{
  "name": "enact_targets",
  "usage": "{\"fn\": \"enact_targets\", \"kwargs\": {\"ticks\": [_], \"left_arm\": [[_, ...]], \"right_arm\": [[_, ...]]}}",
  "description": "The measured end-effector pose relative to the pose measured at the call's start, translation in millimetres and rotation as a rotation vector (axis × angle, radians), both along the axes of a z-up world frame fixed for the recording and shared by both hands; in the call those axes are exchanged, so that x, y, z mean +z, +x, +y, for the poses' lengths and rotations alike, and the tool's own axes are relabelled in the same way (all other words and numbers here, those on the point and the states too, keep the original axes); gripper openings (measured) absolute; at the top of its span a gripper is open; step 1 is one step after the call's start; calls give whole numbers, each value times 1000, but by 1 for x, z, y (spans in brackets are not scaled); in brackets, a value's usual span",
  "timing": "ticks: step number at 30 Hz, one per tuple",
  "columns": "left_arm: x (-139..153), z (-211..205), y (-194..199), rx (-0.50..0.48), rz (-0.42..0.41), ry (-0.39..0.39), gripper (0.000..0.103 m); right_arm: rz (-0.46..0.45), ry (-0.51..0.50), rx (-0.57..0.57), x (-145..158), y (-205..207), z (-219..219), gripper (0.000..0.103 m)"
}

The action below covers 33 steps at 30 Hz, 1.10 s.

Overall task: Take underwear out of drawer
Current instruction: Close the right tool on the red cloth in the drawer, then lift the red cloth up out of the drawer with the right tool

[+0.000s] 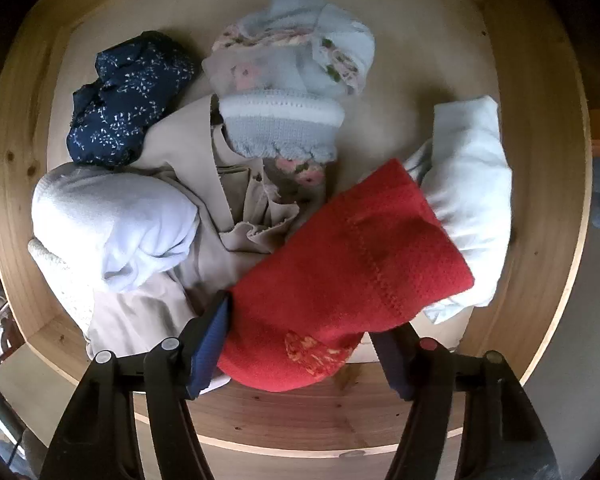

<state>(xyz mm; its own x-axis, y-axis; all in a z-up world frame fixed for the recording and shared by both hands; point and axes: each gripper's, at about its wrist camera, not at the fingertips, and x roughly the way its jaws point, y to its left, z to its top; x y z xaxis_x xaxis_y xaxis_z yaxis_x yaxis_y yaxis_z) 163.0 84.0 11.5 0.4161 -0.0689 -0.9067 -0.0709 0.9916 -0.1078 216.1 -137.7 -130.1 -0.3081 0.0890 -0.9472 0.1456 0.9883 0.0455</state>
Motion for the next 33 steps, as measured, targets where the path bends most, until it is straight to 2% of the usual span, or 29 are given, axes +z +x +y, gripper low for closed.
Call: {"fn": "enact_targets", "kwargs": {"ticks": [13, 20, 33], "left_arm": [[-1, 0, 1, 0, 4, 2, 58], [-1, 0, 1, -1, 5, 3, 58], [-3, -2, 1, -4, 7, 19, 58]], "right_arm": [[-90, -12, 67, 9, -7, 13, 49], [-131, -1, 55, 17, -16, 10, 45], [-241, 4, 110, 61, -49, 13, 44]]}}
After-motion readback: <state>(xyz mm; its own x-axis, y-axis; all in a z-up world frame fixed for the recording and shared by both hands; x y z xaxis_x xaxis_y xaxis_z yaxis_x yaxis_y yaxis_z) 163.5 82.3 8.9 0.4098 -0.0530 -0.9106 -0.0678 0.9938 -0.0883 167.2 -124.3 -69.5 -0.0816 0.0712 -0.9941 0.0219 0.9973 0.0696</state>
